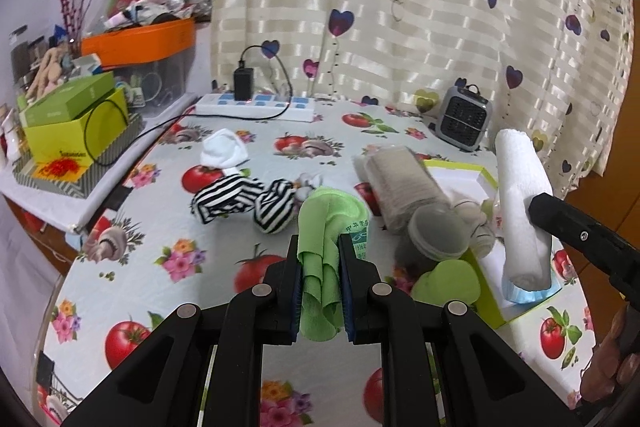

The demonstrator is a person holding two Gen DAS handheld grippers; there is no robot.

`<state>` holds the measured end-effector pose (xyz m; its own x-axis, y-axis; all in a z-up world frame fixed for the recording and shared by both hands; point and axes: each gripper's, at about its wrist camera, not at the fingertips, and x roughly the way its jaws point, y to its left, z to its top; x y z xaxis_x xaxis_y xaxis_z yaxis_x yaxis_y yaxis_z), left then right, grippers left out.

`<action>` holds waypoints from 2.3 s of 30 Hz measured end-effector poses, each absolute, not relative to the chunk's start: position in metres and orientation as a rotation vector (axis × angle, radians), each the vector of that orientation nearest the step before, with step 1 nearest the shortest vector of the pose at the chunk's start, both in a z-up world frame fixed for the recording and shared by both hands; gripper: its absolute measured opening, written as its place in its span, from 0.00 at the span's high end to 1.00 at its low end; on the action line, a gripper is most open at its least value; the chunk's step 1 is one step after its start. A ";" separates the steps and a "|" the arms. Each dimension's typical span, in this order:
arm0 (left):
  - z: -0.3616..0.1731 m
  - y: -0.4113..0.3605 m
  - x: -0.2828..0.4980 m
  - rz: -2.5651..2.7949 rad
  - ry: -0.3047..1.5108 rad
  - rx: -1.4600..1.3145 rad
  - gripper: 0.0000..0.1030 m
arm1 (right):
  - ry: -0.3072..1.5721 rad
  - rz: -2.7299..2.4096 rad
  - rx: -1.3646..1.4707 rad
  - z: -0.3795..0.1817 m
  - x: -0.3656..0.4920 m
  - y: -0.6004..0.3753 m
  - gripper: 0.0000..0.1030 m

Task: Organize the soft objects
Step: 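Lift white towel with right tool while left tool holds green towel, then carry white towel over the box with right tool while left tool holds green towel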

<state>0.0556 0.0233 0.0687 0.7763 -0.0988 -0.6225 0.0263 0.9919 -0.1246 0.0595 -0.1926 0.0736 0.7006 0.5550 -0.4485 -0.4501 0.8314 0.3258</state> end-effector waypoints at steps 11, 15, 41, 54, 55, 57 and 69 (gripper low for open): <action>0.084 -0.012 0.061 -0.150 0.655 -0.081 0.83 | 0.558 0.506 0.223 0.071 0.056 -0.223 0.80; 0.086 -0.022 0.063 -0.168 0.654 -0.075 0.82 | 0.555 0.489 0.229 0.070 0.055 -0.232 0.80; 0.008 -0.030 0.063 -0.312 0.853 0.005 0.54 | 0.615 0.420 0.266 0.045 0.066 -0.264 0.80; -0.031 -0.063 0.077 -0.332 0.941 0.150 0.50 | 0.631 0.415 0.264 0.040 0.068 -0.262 0.80; -0.032 -0.063 0.078 -0.331 0.942 0.149 0.50 | 0.632 0.415 0.264 0.040 0.069 -0.262 0.80; -0.031 -0.063 0.078 -0.329 0.941 0.144 0.53 | 0.633 0.414 0.264 0.040 0.069 -0.262 0.80; -0.030 -0.048 0.076 -0.278 0.937 0.104 0.85 | 0.630 0.411 0.266 0.039 0.068 -0.266 0.80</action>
<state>0.0763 -0.0478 -0.0301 0.5598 -0.1906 -0.8064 0.2808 0.9592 -0.0319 0.0684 -0.2663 0.0391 0.7318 0.4479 -0.5136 -0.2890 0.8865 0.3613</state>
